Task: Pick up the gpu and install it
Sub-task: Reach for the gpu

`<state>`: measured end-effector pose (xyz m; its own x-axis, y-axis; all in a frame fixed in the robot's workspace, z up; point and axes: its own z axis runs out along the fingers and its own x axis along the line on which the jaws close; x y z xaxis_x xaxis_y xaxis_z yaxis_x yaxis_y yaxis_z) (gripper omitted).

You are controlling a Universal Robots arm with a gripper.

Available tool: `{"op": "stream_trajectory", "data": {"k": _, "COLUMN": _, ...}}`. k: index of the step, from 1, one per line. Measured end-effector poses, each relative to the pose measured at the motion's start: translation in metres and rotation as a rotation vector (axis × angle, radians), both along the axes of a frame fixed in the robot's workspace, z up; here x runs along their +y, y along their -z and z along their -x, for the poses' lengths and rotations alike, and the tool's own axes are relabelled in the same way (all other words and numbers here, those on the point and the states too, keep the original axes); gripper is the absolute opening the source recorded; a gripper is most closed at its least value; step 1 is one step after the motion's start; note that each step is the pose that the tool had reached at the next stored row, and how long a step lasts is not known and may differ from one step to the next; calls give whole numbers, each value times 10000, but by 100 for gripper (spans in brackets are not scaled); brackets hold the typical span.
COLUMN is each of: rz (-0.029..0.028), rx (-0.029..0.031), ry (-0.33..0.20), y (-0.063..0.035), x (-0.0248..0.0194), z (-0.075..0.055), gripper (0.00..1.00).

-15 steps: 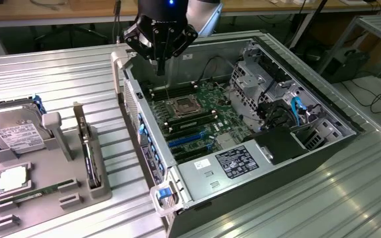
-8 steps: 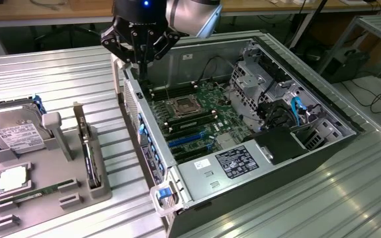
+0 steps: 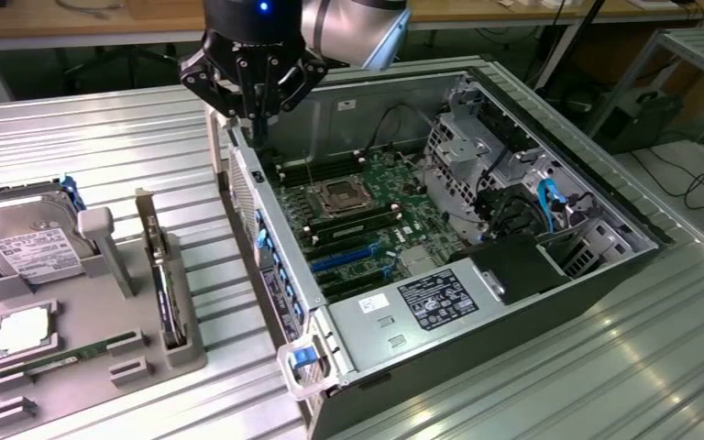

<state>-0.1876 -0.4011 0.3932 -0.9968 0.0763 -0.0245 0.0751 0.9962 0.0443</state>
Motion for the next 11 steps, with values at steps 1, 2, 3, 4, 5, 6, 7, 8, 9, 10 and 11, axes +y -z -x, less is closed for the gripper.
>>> {"op": "stream_trajectory", "data": {"k": 1, "rz": 0, "rx": 1, "ry": 0, "y": 0, "x": 0, "z": 7, "gripper": 11}}
{"op": "stream_trajectory", "data": {"k": 2, "rz": 0, "rx": 0, "ry": 0, "y": 0, "x": -1, "z": 16, "gripper": 11}}
{"op": "stream_trajectory", "data": {"k": 3, "rz": 0, "rx": 0, "ry": 0, "y": 0, "x": -2, "z": 24, "gripper": 11}}
{"op": "stream_trajectory", "data": {"k": 4, "rz": -1, "rx": 0, "ry": 0, "y": 0, "x": -2, "z": 34, "gripper": 11}}
{"op": "stream_trajectory", "data": {"k": 5, "rz": -1, "rx": 0, "ry": 0, "y": 0, "x": -2, "z": 44, "gripper": 11}}
{"op": "stream_trajectory", "data": {"k": 6, "rz": 0, "rx": 0, "ry": 0, "y": 0, "x": -3, "z": 57, "gripper": 11}}
{"op": "stream_trajectory", "data": {"k": 7, "rz": -1, "rx": 0, "ry": 0, "y": 1, "x": -5, "z": 76, "gripper": 11}}
{"op": "stream_trajectory", "data": {"k": 8, "rz": -1, "rx": 0, "ry": 0, "y": 1, "x": -5, "z": 84, "gripper": 11}}
{"op": "stream_trajectory", "data": {"k": 9, "rz": 0, "rx": 0, "ry": 0, "y": 0, "x": -5, "z": 92, "gripper": 11}}
{"op": "stream_trajectory", "data": {"k": 10, "rz": 0, "rx": 1, "ry": 0, "y": 0, "x": -5, "z": 100, "gripper": 11}}
{"op": "stream_trajectory", "data": {"k": 11, "rz": 0, "rx": 1, "ry": 0, "y": 0, "x": -6, "z": 109, "gripper": 11}}
